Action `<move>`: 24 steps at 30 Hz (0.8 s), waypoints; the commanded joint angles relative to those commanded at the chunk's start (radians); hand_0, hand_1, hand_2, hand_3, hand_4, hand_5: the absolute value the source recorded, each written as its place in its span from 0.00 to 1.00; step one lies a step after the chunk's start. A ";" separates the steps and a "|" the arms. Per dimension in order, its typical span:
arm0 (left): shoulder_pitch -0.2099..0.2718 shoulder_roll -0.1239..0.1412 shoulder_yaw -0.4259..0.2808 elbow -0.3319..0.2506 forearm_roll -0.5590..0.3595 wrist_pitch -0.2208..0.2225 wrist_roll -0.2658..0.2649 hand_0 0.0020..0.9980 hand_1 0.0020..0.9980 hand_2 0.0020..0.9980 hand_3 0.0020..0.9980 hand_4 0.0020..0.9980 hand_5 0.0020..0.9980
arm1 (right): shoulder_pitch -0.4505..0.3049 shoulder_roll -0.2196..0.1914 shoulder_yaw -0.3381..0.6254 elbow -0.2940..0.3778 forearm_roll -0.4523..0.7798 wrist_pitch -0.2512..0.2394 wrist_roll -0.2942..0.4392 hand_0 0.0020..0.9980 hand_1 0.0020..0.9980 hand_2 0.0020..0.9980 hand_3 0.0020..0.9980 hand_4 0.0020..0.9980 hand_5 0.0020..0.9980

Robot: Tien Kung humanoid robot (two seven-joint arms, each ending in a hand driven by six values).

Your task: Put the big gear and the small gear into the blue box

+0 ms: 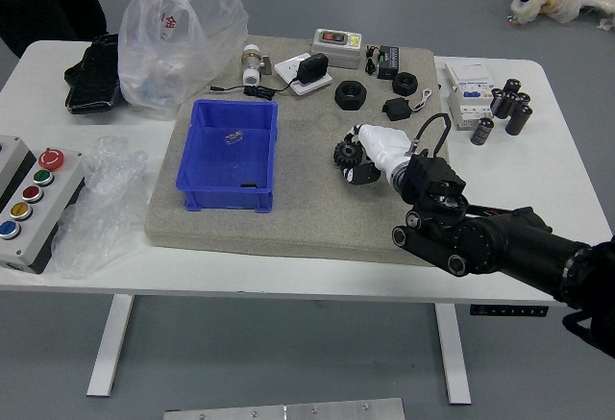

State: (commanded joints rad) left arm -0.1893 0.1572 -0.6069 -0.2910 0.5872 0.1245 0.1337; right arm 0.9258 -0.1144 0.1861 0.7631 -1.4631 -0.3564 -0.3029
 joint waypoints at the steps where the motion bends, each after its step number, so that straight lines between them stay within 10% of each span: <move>1: 0.001 0.000 -0.001 0.000 0.001 0.000 0.000 0.70 0.66 0.64 0.81 0.68 0.30 | 0.003 -0.007 0.014 0.017 -0.019 0.000 -0.002 0.64 0.53 0.34 0.44 0.28 0.04; 7: 0.002 0.003 -0.004 0.000 0.002 0.001 0.002 0.70 0.66 0.64 0.81 0.68 0.30 | 0.025 -0.026 0.089 0.144 -0.136 -0.004 -0.013 0.64 0.53 0.34 0.42 0.27 0.05; 17: 0.005 0.001 -0.014 -0.002 0.018 -0.001 0.010 0.70 0.66 0.64 0.81 0.68 0.29 | 0.051 0.054 0.054 0.335 -0.215 0.004 -0.021 0.64 0.54 0.38 0.43 0.29 0.03; 18: 0.005 0.003 -0.015 -0.002 0.020 -0.001 0.010 0.70 0.66 0.64 0.81 0.68 0.29 | 0.057 0.062 0.046 0.341 -0.216 0.004 -0.020 0.66 0.61 0.57 0.46 0.34 0.00; 23: 0.005 0.007 -0.019 -0.002 0.025 -0.002 0.012 0.70 0.66 0.64 0.81 0.68 0.29 | 0.077 0.095 0.010 0.328 -0.203 0.013 -0.014 0.66 0.61 0.57 0.46 0.34 0.00; 24: 0.005 0.007 -0.019 -0.002 0.025 -0.002 0.012 0.70 0.66 0.64 0.81 0.68 0.29 | 0.079 0.100 0.005 0.321 -0.198 0.014 -0.012 0.71 0.74 0.73 0.62 0.43 0.14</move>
State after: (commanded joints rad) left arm -0.1839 0.1640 -0.6256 -0.2933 0.6123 0.1226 0.1460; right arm 1.0046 -0.0144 0.1910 1.0841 -1.6611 -0.3428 -0.3146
